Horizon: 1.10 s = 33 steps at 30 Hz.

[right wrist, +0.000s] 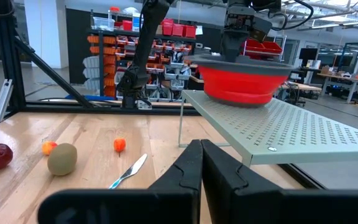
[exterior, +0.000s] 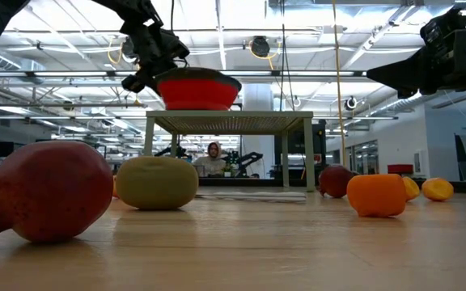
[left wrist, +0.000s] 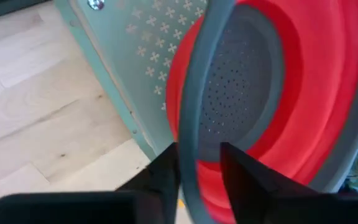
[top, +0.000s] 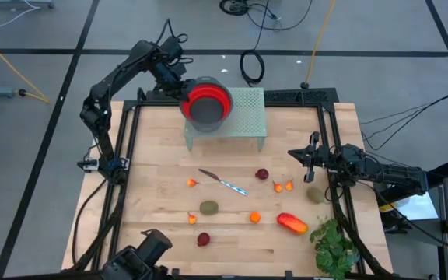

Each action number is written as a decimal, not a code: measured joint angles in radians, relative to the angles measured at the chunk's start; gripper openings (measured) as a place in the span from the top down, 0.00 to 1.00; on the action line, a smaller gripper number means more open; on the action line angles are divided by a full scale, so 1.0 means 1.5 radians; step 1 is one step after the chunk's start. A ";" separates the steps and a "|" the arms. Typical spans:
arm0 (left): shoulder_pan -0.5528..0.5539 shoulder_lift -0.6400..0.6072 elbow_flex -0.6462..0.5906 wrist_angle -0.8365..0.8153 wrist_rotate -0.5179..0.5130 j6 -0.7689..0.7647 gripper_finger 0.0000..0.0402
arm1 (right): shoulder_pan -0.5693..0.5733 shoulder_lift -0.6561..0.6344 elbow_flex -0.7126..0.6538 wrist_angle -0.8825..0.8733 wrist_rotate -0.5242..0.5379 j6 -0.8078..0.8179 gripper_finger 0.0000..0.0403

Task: Pick & Place Fruit
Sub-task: Put the red strainer bowl on the shelf, then put the kiwi into the red strainer bowl

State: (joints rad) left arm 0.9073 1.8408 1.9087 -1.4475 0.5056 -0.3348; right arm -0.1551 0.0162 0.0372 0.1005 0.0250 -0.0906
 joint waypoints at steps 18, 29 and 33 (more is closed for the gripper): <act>0.028 -0.003 0.000 -0.039 -0.004 -0.002 0.34 | 0.000 0.000 0.000 0.000 0.000 0.000 1.00; 0.064 -0.077 0.000 -0.038 0.023 -0.010 0.34 | 0.000 0.000 0.000 0.000 0.000 0.000 1.00; 0.065 -0.125 0.000 -0.044 -0.009 -0.029 0.34 | 0.000 0.000 0.000 0.000 0.000 0.000 1.00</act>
State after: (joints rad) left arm 1.0050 1.6532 1.9083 -1.5129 0.4914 -0.3790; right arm -0.1551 0.0162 0.0369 0.1001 0.0246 -0.0902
